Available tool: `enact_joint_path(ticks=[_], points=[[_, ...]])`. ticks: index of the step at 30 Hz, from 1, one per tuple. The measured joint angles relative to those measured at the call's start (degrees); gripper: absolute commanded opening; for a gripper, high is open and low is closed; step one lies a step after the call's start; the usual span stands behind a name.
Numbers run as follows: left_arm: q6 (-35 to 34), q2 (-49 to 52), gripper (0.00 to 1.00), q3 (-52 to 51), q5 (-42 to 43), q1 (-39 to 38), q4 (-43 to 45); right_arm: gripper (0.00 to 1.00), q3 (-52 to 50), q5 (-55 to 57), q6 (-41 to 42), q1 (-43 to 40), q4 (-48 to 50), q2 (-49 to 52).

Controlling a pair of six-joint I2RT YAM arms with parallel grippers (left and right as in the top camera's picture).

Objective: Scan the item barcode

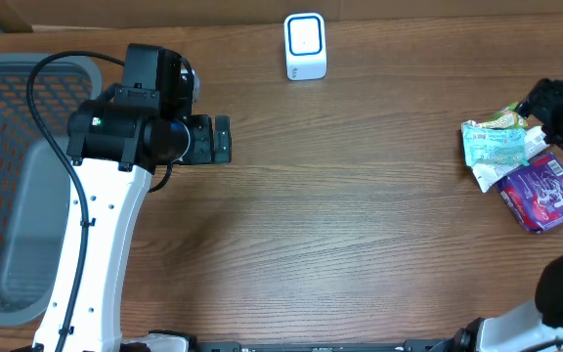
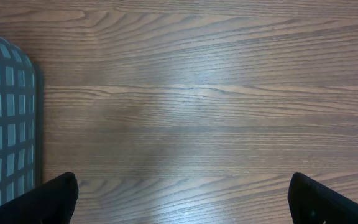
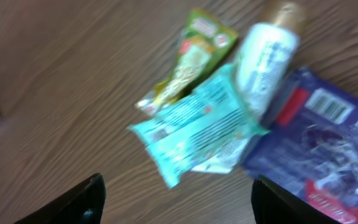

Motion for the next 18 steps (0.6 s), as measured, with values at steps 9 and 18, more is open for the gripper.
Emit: enact_joint_path(ticks=[9,18], points=[[0.0,0.0,1.00,0.0,0.0,0.0,0.0,1.00,3.9,-12.9,-2.6,5.4,-11.6,-18.9],[0.0,0.0,1.00,0.0,0.0,0.0,0.0,1.00,4.7,-14.7,-3.0,5.3,-14.8,-35.1]])
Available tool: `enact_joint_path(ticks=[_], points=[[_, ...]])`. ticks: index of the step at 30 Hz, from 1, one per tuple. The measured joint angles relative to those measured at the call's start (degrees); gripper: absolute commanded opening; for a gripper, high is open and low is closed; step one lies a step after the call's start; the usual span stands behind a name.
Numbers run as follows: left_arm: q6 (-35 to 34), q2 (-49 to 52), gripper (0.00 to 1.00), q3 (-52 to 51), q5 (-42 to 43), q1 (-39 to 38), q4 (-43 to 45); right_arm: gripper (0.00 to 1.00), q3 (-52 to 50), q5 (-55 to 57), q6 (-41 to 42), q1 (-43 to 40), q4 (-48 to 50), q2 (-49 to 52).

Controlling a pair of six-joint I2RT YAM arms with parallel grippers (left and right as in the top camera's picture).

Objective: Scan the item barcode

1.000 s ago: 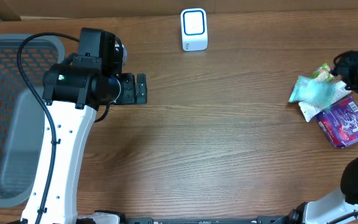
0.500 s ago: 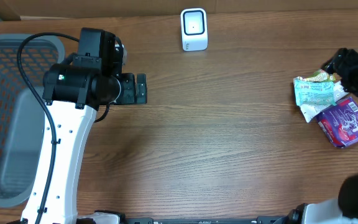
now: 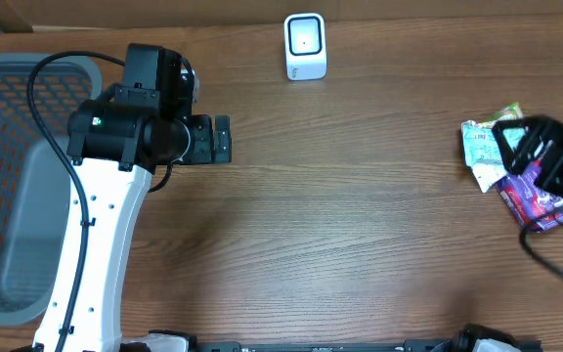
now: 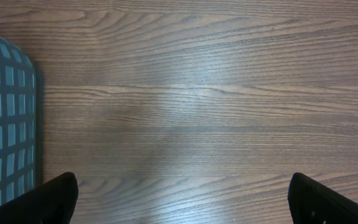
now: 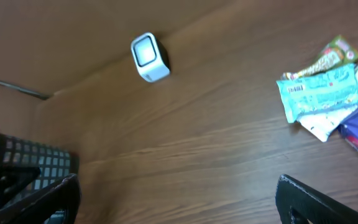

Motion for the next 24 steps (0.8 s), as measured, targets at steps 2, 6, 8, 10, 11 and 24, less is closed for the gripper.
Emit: enact_joint_path(ticks=[2,6,8,10,11,24], points=[[0.0,0.0,1.00,0.0,0.0,0.0,0.0,1.00,0.0,0.3,-0.1,0.0,-1.4,-1.3],[0.0,0.0,1.00,0.0,0.0,0.0,0.0,1.00,0.0,3.9,-0.2,0.1,-3.7,-2.8],[0.0,0.0,1.00,0.0,0.0,0.0,0.0,1.00,0.0,5.2,-0.6,0.1,-4.3,-3.1],[0.0,0.0,1.00,0.0,0.0,0.0,0.0,1.00,0.0,5.8,-1.2,0.1,-4.3,-3.2],[0.0,0.0,1.00,0.0,0.0,0.0,0.0,1.00,0.0,6.1,-1.6,0.2,-4.1,-3.2],[0.0,0.0,1.00,0.0,0.0,0.0,0.0,1.00,-33.8,16.8,-3.4,14.7,44.1,-17.8]])
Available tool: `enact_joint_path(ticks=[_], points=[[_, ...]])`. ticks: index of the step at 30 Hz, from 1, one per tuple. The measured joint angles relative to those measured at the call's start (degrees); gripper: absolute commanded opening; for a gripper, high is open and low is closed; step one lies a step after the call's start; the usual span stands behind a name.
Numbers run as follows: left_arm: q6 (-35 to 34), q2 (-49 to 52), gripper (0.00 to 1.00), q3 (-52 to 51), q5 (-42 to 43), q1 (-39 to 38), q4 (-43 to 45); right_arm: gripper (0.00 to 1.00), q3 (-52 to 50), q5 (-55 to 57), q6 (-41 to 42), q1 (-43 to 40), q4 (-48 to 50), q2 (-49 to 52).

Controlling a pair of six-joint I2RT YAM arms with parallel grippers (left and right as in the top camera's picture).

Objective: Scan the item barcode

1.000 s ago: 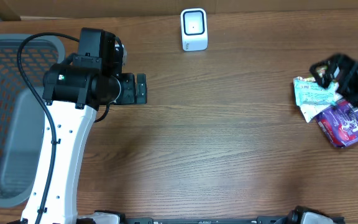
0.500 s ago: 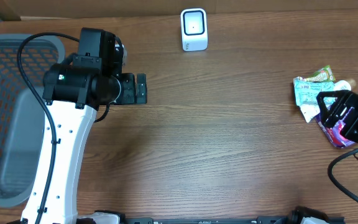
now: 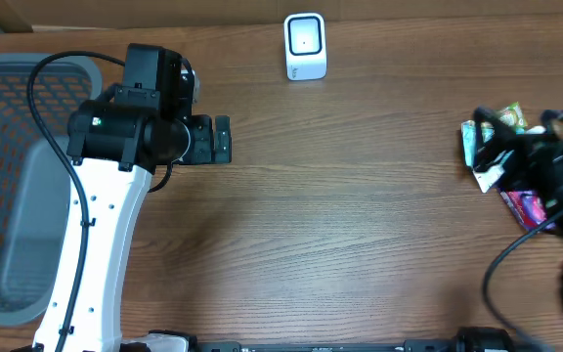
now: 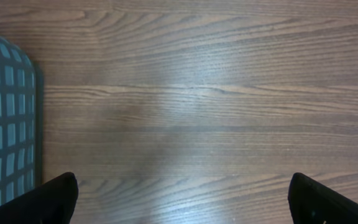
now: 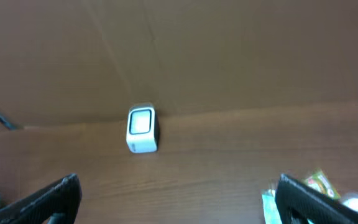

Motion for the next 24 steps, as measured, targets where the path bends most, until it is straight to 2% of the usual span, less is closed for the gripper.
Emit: enact_joint_path(ticks=[6,10,18,24], points=[[0.0,0.0,1.00,0.0,0.0,0.0,0.0,1.00,-27.0,4.3,-0.1,4.2,21.0,-15.0],[0.0,0.0,1.00,0.0,0.0,0.0,0.0,1.00,-42.4,5.6,-0.2,4.4,30.9,-26.0],[0.0,0.0,1.00,0.0,0.0,0.0,0.0,1.00,-58.5,7.0,-0.1,4.4,33.6,-42.2],[0.0,0.0,1.00,0.0,0.0,0.0,0.0,1.00,-64.6,7.6,-0.2,4.4,34.6,-46.5]])
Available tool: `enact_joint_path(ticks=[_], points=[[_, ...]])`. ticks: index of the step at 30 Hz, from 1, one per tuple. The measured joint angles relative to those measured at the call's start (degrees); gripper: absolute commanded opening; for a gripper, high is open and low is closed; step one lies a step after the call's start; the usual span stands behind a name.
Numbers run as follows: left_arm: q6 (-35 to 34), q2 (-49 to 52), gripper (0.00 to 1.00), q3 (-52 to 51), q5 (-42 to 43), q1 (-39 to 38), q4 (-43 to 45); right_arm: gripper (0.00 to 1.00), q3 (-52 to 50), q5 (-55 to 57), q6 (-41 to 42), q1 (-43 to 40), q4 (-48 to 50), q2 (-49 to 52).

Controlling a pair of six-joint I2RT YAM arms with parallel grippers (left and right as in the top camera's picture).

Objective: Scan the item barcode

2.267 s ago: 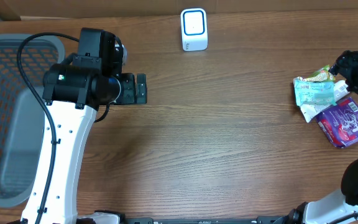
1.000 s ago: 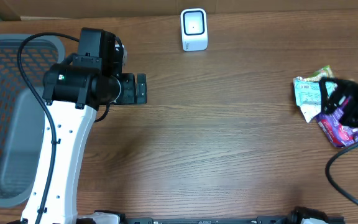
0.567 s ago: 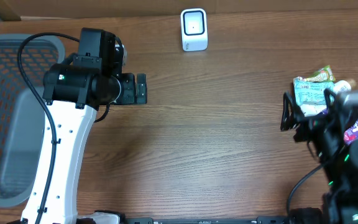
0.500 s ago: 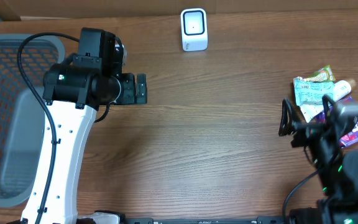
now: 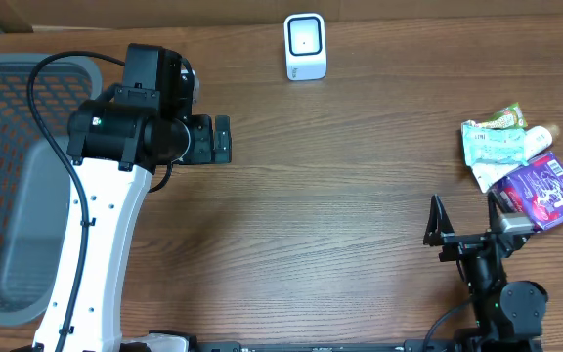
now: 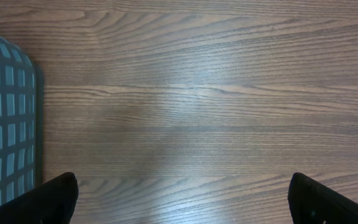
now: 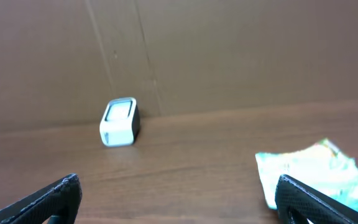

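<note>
A white barcode scanner (image 5: 305, 46) stands at the table's far edge; the right wrist view also shows the scanner (image 7: 120, 122). The items lie in a pile at the right: a teal packet (image 5: 494, 147), a green snack pack (image 5: 504, 119), a white bottle (image 5: 539, 137) and a purple pack (image 5: 541, 194). My right gripper (image 5: 467, 227) is near the front edge, in front of the pile, facing the back wall. It is open and empty, with the teal packet (image 7: 303, 171) ahead on its right. My left gripper (image 5: 225, 140) is open over bare wood at the left.
A grey mesh basket (image 5: 18, 186) takes up the left side, and its corner (image 6: 5, 124) shows in the left wrist view. A brown cardboard wall (image 7: 229, 56) runs behind the scanner. Bare wooden tabletop (image 5: 340, 215) lies between the arms.
My right gripper was raised over the pile at the right edge. It is now nearer the front edge, clear of the pile, which shows whole. The left arm has not moved.
My right gripper was first open close above the pile. Then it was higher, looking across the table to the scanner, then facing the back wall, and now it is by the front edge. The items lie where they were. The left arm stayed still.
</note>
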Motion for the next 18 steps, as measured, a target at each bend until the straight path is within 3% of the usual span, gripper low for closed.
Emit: enact_joint_path(ticks=[18], points=[[0.0,0.0,0.99,0.0,0.0,0.0,0.0,1.00,-1.9,0.0,0.2,0.9,0.2,0.0]])
